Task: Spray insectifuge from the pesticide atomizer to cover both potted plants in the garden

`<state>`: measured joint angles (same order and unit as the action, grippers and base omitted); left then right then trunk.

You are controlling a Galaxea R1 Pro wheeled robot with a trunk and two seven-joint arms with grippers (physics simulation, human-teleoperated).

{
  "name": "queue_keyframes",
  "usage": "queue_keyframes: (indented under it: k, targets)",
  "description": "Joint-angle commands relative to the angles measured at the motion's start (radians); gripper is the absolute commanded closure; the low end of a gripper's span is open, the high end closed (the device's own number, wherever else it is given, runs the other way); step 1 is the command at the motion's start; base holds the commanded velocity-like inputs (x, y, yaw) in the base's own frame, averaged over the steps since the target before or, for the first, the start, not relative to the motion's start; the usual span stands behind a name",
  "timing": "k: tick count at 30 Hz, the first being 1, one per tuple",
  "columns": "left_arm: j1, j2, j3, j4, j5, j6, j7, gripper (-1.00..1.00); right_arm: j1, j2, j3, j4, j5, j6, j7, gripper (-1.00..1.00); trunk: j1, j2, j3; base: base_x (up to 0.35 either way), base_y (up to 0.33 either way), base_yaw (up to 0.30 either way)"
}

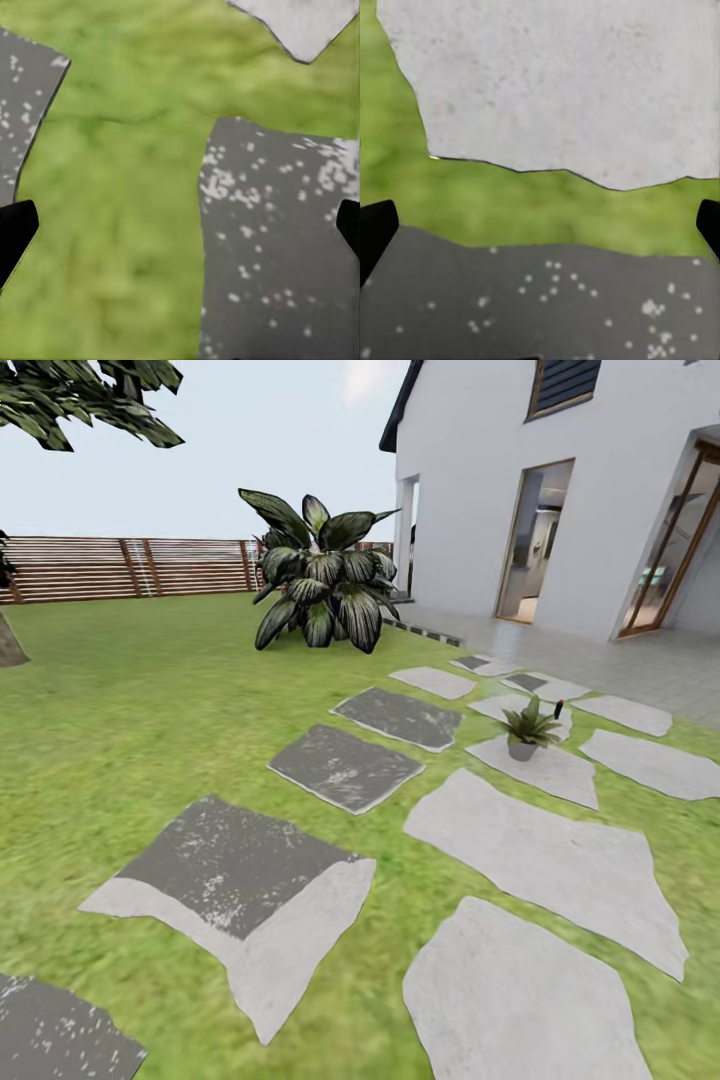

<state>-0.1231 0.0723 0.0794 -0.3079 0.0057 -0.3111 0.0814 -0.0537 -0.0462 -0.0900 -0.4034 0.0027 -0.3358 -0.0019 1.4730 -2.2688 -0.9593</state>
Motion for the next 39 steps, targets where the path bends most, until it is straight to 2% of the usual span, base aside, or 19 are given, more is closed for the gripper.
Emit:
queue_keyframes:
  k: [1,39]
  targets:
    - [0.0,0.0,0.002,0.001,0.0,-0.003,0.001,-1.0,0.0,0.0,-0.002,0.0,0.0,-0.003,0.0,-1.0,0.0,0.0,-0.001,0.336,0.0,0.0]
    - [-0.001,0.0,0.002,0.0,0.0,-0.003,0.0,-1.0,-0.001,0.0,-0.001,0.0,0.0,-0.003,-0.001,-1.0,0.0,0.0,-0.001,0.336,0.0,0.0]
